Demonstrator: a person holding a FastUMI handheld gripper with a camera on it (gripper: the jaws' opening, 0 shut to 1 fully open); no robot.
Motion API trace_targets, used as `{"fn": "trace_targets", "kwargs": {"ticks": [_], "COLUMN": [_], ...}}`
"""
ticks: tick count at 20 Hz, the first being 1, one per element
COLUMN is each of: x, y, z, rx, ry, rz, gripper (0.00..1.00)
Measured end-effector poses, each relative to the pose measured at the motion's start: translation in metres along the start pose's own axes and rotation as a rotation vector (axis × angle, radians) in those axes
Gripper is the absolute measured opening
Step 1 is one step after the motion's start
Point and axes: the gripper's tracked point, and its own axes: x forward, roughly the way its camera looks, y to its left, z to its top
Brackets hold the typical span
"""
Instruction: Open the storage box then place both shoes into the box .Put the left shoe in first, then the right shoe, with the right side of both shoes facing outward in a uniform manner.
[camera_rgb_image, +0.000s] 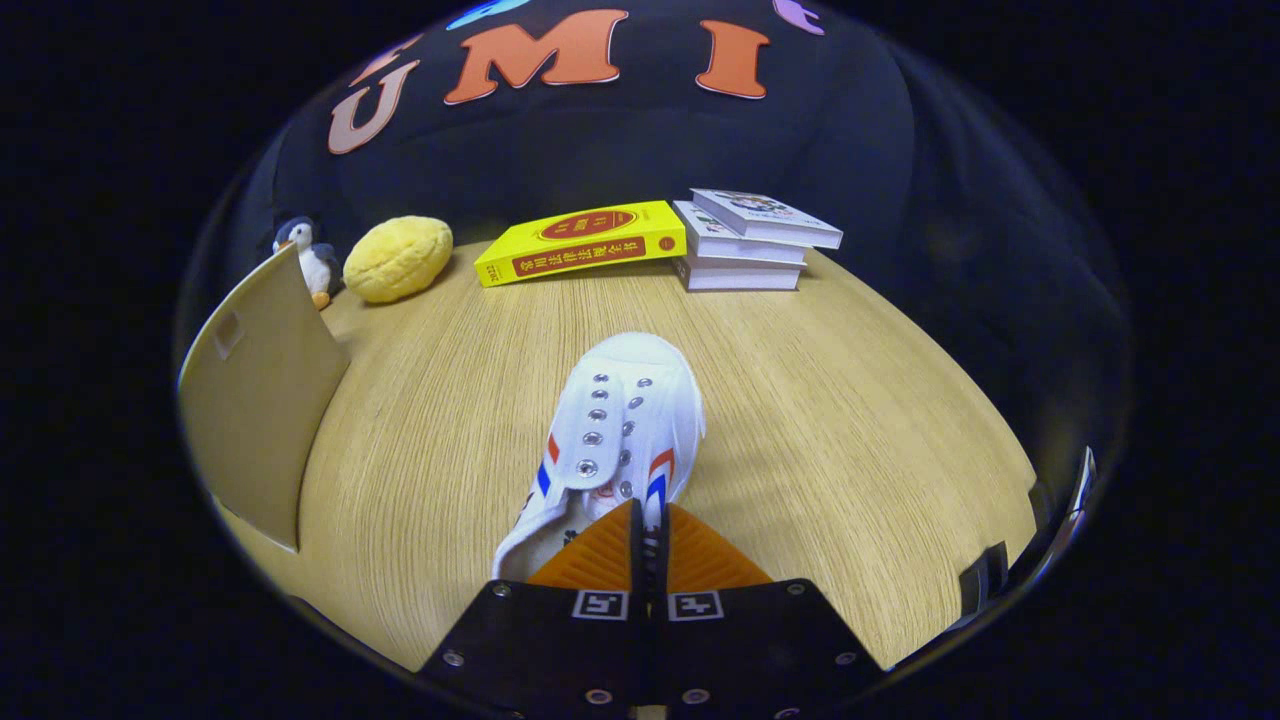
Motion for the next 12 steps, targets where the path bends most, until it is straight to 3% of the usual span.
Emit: {"fn": "trace_targets", "kwargs": {"ticks": [8,12], "x": [-0.049,-0.092], "y": [0.049,0.106], "z": [0.087,0.123], "rx": [-0.004,0.013], "ry": [-0.127,-0.143], "rz": [0.19,0.299], "gripper": [0.0,0.0]}}
